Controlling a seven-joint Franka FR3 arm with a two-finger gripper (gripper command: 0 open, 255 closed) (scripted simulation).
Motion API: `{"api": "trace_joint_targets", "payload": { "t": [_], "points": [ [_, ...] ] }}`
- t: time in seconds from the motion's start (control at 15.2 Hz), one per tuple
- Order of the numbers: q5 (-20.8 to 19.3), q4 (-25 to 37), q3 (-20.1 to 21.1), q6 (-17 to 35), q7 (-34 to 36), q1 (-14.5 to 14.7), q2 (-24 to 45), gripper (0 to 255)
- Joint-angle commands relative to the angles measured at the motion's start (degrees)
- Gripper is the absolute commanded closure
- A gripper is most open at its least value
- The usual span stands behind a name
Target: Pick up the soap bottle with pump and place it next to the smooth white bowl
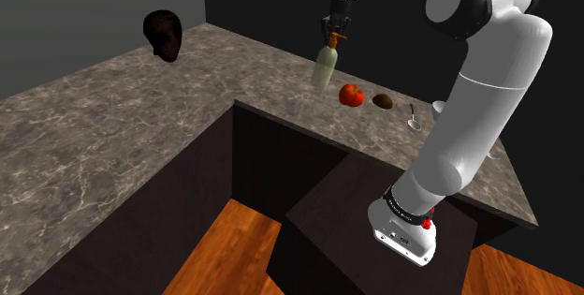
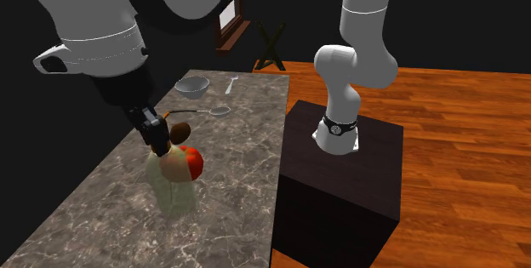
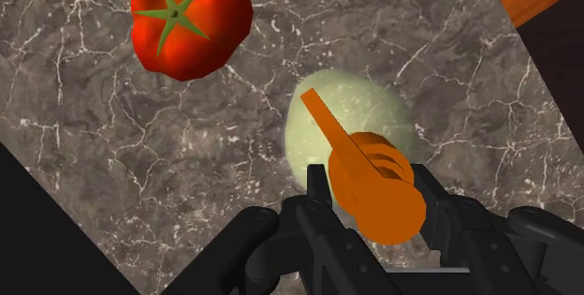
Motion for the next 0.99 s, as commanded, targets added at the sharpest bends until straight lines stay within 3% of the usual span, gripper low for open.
{"api": "trace_joint_targets", "payload": {
  "t": [0.0, 0.59, 0.92],
  "points": [
    [0.1, 2.1, 0.0, -1.9, -0.1, -0.1, 0.3, 255],
    [0.2, 9.4, -0.2, -8.6, -0.2, -0.6, 0.8, 255],
    [-2.5, 2.5, -2.1, -8.5, -3.8, -2.0, -6.5, 255]
  ]
}}
